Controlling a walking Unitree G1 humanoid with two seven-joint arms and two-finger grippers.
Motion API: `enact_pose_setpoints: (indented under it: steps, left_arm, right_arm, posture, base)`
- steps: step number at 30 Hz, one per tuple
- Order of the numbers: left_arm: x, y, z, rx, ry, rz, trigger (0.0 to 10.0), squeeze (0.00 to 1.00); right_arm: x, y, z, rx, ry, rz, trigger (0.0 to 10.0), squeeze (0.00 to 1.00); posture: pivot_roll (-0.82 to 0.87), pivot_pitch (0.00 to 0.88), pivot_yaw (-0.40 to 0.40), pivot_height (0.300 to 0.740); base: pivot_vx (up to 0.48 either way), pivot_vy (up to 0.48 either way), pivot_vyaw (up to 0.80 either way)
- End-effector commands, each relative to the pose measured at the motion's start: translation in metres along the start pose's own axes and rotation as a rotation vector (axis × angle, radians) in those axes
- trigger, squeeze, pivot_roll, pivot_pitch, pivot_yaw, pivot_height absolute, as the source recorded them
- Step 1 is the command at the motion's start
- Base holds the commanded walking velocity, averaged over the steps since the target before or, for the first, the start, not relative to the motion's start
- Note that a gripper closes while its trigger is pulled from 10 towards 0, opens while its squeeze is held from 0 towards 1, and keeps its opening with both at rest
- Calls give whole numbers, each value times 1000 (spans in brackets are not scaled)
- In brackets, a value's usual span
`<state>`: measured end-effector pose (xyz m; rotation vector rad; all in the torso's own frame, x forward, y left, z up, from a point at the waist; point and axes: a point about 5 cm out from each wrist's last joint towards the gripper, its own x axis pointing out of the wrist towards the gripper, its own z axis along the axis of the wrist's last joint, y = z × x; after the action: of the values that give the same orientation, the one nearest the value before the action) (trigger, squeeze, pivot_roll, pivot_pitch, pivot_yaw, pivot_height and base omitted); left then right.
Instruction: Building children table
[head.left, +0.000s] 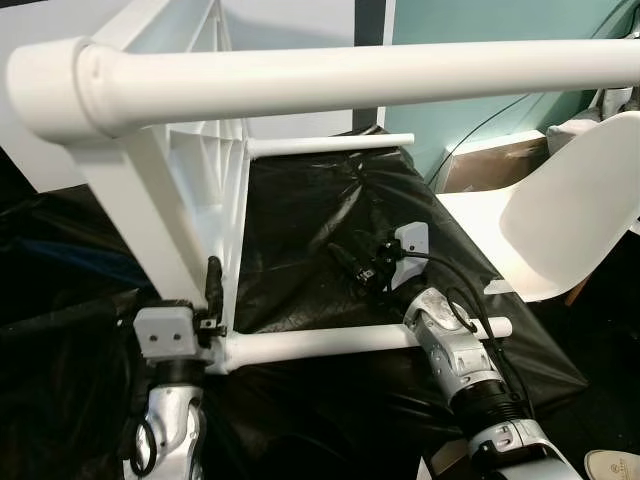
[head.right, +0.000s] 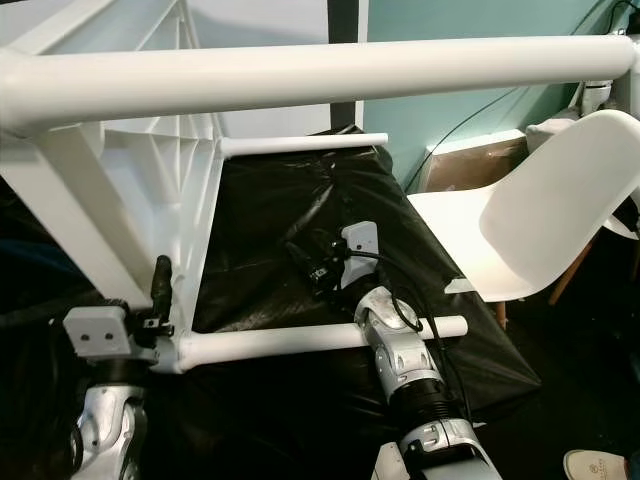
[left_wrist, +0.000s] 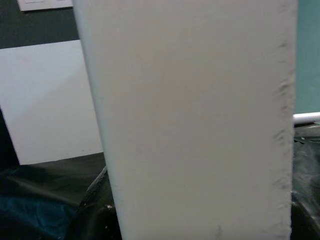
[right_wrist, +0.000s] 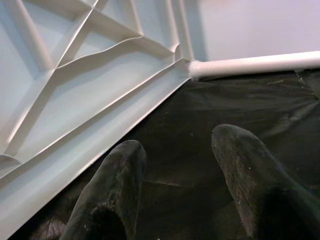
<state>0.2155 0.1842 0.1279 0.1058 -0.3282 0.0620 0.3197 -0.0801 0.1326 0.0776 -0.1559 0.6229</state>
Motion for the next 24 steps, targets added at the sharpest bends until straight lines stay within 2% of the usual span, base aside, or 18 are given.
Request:
enact_pose_setpoints:
  steps: [1,10,18,20,24]
  left_arm:
    - [-27,33,-35,60,217,247,10000,0]
    - [-31,47,-37,117,221,337,10000,0]
    - [-31,45,-38,106,200,299,10000,0]
    - [-35,46,-35,129,165,293,10000,0]
    - [-42,52,-35,169,160,323,10000,0]
  right_arm:
    - [0,3,-1,10,3,9,10000,0]
    - [1,4,0,11,1,11,10000,0]
    - [0,4,0,11,2,3,10000,0]
    - [-1,3,0,11,3,0,10000,0]
    - [-1,3,-1,11,4,-1,10000,0]
  posture:
    - [105,0,15,740]
    - [100,0,19,740]
    - [98,0,22,740]
    - [98,0,22,740]
    - [96,0,24,740]
  base:
    - [0,0,0]
    - [0,0,0]
    - [0,0,0]
    - [0,0,0]
    - [0,0,0]
